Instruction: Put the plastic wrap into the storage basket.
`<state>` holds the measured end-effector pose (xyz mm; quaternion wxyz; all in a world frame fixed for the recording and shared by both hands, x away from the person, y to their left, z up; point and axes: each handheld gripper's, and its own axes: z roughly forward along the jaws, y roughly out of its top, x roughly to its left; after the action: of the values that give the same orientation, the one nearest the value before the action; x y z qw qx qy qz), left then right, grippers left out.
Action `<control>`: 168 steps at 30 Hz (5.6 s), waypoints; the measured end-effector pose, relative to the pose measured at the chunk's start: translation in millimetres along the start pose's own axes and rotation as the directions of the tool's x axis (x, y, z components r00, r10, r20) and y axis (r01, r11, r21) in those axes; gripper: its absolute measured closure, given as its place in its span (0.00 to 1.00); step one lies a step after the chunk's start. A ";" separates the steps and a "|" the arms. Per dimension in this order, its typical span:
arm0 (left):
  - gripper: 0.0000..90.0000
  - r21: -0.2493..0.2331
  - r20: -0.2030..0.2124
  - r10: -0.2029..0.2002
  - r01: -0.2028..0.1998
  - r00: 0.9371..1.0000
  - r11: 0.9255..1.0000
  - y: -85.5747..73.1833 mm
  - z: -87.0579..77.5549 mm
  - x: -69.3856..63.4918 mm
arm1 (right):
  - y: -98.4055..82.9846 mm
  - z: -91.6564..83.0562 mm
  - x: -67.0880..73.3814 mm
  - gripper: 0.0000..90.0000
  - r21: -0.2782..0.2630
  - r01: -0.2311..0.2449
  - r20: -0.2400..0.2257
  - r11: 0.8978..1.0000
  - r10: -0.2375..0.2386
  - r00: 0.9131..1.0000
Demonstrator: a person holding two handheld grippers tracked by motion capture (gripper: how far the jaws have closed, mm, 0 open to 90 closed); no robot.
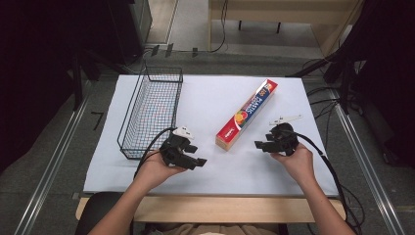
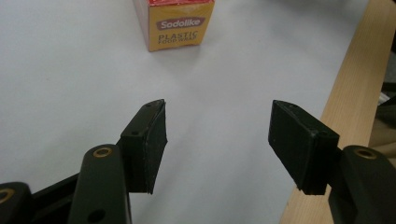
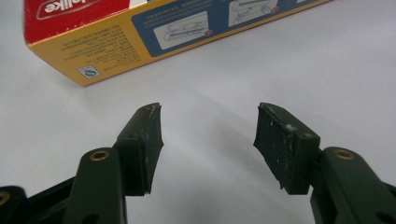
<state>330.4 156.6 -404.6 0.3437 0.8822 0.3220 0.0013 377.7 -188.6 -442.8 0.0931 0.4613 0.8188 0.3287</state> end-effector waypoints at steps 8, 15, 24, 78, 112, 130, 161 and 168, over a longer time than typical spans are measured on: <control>0.45 0.024 0.016 0.006 -0.006 1.000 1.000 2.7 0.3 3.3 | 5.5 -8.4 6.4 0.47 -0.034 -0.084 -0.030 0.996 0.083 0.996; 0.45 0.012 0.019 -0.002 0.002 1.000 1.000 4.5 0.6 6.0 | 15.5 -8.6 15.9 0.49 -0.012 -0.059 0.036 0.998 0.059 0.998; 0.45 0.025 0.028 0.033 -0.034 0.999 0.999 5.1 1.8 2.4 | 42.3 0.4 24.8 0.48 0.007 -0.079 0.020 0.997 0.078 0.997; 0.45 0.068 0.055 0.094 -0.098 0.994 0.993 4.6 14.9 -0.9 | 123.5 96.5 -10.0 0.00 0.036 -0.437 0.326 0.899 0.403 0.855; 0.46 0.040 0.040 0.076 -0.078 0.996 0.996 3.5 9.0 3.1 | 131.3 97.9 -19.2 0.46 0.289 -0.345 0.278 0.893 0.266 0.923; 0.46 0.037 0.030 0.077 -0.078 0.997 0.996 2.1 6.1 5.6 | 129.9 57.6 -27.8 0.47 0.295 -0.183 0.149 0.938 0.144 0.978; 0.43 -0.009 0.041 0.065 -0.064 0.997 0.998 -6.2 -11.6 -0.7 | 90.5 14.8 25.5 0.47 0.259 0.157 -0.079 0.953 -0.142 0.987; 0.42 -0.012 0.005 0.077 -0.076 0.997 0.997 -8.3 -18.2 0.4 | 87.8 7.2 30.0 0.46 0.245 0.191 -0.100 0.950 -0.171 0.980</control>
<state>322.0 172.5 -395.8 0.3492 0.8919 0.2871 0.0140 425.1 -129.4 -389.0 0.0313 0.3791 0.8960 0.2291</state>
